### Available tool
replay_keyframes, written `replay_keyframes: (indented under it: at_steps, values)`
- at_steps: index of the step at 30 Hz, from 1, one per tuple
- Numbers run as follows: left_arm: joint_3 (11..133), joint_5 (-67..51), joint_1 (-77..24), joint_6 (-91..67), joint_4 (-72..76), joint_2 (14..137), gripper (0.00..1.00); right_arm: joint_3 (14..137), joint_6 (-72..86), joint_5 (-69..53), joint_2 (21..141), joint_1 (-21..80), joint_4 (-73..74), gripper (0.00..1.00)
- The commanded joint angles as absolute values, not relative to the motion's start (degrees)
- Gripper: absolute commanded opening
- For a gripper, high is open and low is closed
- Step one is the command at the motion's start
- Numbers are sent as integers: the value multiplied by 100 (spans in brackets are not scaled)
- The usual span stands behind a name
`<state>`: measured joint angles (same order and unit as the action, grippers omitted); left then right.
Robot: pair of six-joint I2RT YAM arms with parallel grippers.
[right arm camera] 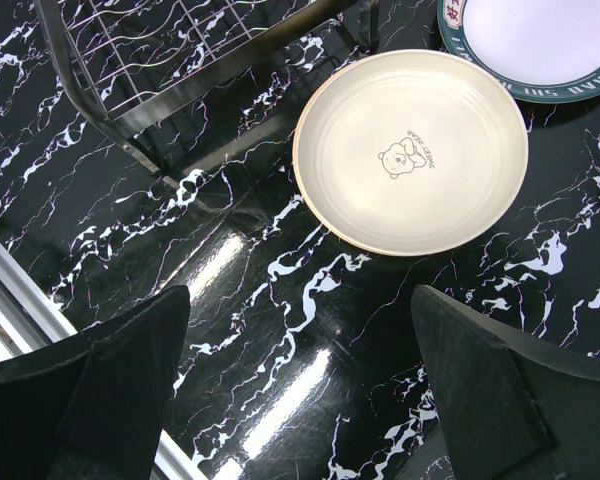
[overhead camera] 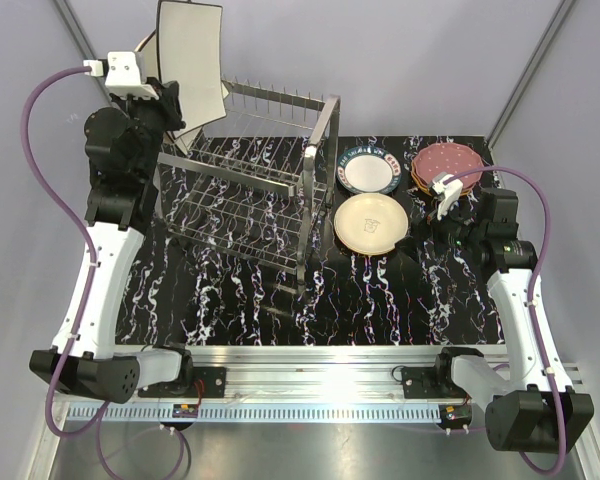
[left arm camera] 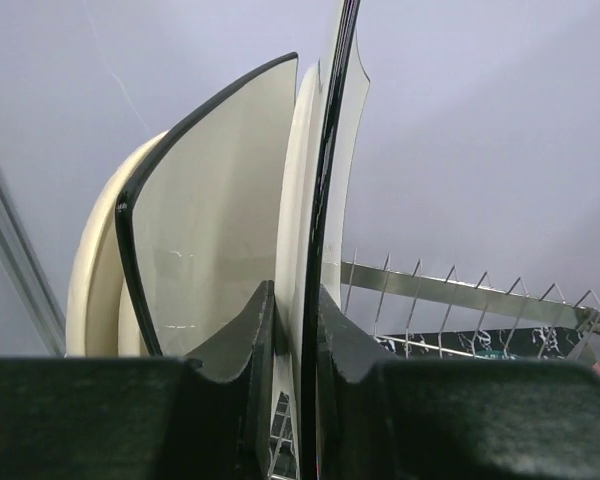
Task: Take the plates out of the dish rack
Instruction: Grab a plate with the left arm
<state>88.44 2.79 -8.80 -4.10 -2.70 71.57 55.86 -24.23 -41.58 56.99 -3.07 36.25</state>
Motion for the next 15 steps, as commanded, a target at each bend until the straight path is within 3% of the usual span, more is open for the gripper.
replay_keyframes:
  at_steps: [1, 15]
  values:
    - [9141, 123, -861, -615, 1670, 6812, 0, 5634, -2470, -4175, 5616, -334, 3507, 100]
    - [9676, 35, -861, -1555, 1960, 6820, 0, 5634, -2479, -4166, 5634, -334, 3507, 100]
